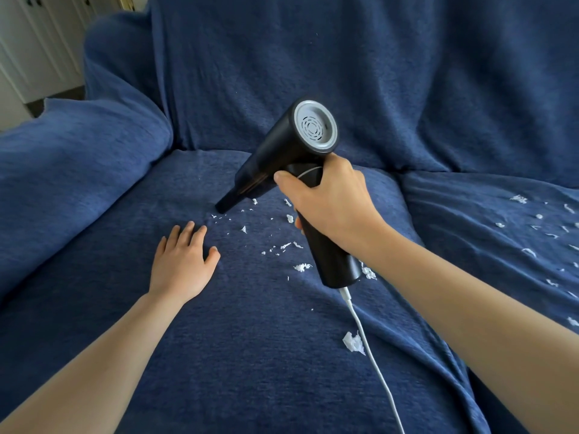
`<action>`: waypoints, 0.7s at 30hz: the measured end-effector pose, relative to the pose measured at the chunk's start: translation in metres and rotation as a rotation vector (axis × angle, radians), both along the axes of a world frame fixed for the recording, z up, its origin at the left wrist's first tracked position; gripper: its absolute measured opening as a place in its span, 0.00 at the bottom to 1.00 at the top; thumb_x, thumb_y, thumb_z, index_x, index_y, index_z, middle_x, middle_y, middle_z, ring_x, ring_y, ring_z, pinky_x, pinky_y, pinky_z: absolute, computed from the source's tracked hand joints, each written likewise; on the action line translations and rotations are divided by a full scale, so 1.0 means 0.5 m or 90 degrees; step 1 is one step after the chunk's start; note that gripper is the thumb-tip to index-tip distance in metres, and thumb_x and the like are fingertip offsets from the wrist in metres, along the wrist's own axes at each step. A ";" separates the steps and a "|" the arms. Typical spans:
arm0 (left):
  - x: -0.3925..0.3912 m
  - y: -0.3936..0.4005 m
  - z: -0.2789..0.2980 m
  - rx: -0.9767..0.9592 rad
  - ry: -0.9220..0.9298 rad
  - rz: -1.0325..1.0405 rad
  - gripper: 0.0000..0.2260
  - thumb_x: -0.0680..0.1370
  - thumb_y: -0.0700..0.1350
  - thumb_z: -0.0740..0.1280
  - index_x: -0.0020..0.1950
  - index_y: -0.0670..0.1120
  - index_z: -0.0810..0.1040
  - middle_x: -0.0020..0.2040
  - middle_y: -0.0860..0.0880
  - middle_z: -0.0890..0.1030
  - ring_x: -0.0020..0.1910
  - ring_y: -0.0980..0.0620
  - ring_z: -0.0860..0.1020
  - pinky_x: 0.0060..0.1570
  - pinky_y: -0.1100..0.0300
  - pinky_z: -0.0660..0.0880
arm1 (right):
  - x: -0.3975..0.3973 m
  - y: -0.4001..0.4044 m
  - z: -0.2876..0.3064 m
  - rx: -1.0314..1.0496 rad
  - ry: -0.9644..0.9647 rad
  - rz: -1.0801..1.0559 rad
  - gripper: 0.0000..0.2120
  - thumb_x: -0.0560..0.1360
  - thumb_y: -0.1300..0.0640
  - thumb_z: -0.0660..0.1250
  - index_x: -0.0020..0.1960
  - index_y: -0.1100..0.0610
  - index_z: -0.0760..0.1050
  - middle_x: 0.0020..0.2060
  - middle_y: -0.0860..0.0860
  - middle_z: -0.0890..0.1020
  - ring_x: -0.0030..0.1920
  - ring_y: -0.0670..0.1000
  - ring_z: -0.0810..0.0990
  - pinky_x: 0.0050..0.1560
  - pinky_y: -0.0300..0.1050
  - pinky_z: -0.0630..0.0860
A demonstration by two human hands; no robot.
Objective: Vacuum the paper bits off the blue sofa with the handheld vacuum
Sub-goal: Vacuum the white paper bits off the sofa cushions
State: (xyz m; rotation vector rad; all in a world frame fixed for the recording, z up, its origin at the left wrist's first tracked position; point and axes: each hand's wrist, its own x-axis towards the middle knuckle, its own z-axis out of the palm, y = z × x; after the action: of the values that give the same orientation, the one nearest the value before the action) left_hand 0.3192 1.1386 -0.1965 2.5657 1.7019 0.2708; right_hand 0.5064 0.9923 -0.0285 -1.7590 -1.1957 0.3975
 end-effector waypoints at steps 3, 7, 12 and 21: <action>-0.002 -0.005 0.000 -0.002 0.001 0.001 0.26 0.81 0.55 0.53 0.77 0.47 0.59 0.78 0.47 0.56 0.77 0.45 0.53 0.75 0.47 0.51 | -0.004 -0.014 0.003 -0.009 0.021 0.021 0.11 0.76 0.50 0.70 0.40 0.53 0.72 0.28 0.49 0.81 0.25 0.49 0.83 0.26 0.35 0.77; -0.001 -0.009 0.001 0.001 0.002 0.002 0.25 0.81 0.55 0.53 0.77 0.47 0.60 0.78 0.46 0.57 0.77 0.45 0.53 0.75 0.47 0.52 | 0.000 -0.030 0.003 -0.008 0.018 0.025 0.10 0.76 0.50 0.70 0.41 0.53 0.72 0.29 0.49 0.82 0.25 0.49 0.83 0.28 0.36 0.79; -0.002 -0.012 0.001 0.000 0.002 0.002 0.25 0.81 0.55 0.54 0.76 0.47 0.60 0.78 0.46 0.57 0.77 0.45 0.54 0.75 0.47 0.52 | 0.019 -0.042 -0.002 -0.006 -0.027 -0.031 0.11 0.76 0.48 0.70 0.41 0.52 0.72 0.26 0.49 0.81 0.23 0.46 0.81 0.29 0.32 0.76; 0.000 -0.017 0.002 0.001 -0.001 0.005 0.25 0.81 0.54 0.54 0.76 0.46 0.61 0.78 0.46 0.58 0.77 0.45 0.54 0.75 0.47 0.52 | 0.052 -0.063 0.001 -0.003 -0.071 -0.088 0.10 0.75 0.47 0.69 0.41 0.52 0.73 0.26 0.50 0.82 0.26 0.46 0.82 0.43 0.43 0.82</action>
State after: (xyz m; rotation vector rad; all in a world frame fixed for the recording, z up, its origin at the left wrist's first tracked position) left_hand 0.3191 1.1300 -0.1953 2.5585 1.7129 0.2744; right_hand 0.5325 0.9610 -0.0281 -1.8758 -1.1425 0.2234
